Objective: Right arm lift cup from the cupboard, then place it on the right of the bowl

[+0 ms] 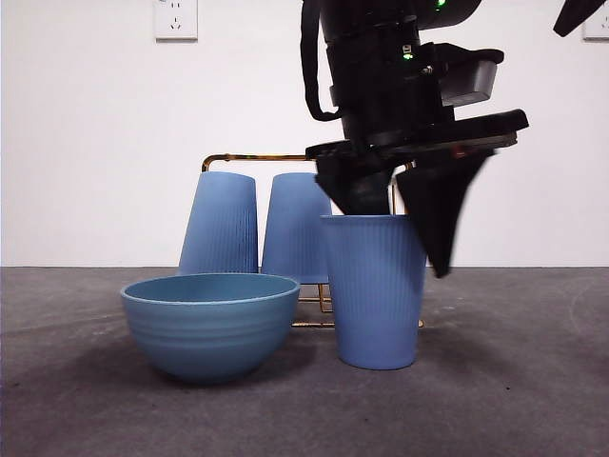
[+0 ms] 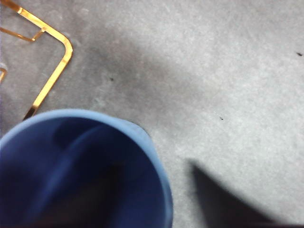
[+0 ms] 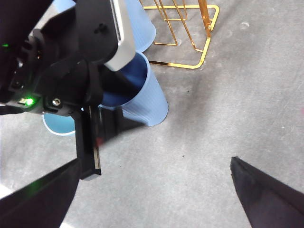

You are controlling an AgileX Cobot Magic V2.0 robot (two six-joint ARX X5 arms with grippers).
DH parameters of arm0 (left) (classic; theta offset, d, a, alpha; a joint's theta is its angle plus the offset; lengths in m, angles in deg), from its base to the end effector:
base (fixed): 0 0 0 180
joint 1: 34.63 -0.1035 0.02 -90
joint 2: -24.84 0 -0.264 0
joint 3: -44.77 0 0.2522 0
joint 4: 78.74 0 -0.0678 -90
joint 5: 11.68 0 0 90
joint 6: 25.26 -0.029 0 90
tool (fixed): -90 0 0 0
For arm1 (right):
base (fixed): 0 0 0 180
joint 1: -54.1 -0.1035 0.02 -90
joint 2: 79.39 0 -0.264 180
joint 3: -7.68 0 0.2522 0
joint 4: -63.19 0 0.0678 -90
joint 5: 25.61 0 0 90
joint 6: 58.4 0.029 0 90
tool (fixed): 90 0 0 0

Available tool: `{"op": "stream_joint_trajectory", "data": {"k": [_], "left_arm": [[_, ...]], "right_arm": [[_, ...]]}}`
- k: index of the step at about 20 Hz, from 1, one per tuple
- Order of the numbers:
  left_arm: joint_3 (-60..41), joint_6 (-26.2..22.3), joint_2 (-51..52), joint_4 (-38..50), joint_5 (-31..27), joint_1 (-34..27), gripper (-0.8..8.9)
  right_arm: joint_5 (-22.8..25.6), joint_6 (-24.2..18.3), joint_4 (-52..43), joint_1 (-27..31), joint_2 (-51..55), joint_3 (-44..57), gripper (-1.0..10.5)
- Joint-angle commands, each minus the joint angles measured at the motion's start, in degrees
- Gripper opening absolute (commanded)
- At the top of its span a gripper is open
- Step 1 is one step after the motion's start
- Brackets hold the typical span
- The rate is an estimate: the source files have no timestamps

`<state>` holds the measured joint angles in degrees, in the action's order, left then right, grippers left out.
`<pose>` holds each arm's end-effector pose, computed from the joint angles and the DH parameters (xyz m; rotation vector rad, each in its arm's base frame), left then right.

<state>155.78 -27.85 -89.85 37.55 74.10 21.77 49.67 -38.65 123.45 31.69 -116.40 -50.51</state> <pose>0.2337 -0.3479 0.2379 0.6509 1.0319 -0.8260 0.1070 0.0521 0.2931 0.2729 0.7913 0.4961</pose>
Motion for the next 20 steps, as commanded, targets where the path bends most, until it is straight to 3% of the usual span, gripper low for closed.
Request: {"op": "stream_joint_trajectory", "data": {"k": [1,6,12,16,20], "left_arm": [[2.8,-0.11,-1.25,-0.17,-0.15,0.55,4.75],[9.73,1.6,-0.13,-7.37,-0.09,0.57,4.74],[9.84,3.69,8.59,-15.39,-0.02,0.07,4.72],[5.01,5.44,15.85,-17.2,-0.07,-2.16,4.69],[-7.1,7.13,26.56,-13.53,-0.39,-5.2,4.69]], "right_arm": [[0.31,0.17,-0.42,-0.22,-0.33,-1.01,5.1],[2.58,0.11,-0.39,-0.22,-0.33,-1.01,5.1],[4.28,-0.94,-0.37,-0.22,-0.33,-1.01,5.1],[4.26,-2.25,0.07,-0.22,-0.31,-1.01,5.1],[4.26,-4.44,0.57,-0.22,-0.31,-1.01,5.1]]}}
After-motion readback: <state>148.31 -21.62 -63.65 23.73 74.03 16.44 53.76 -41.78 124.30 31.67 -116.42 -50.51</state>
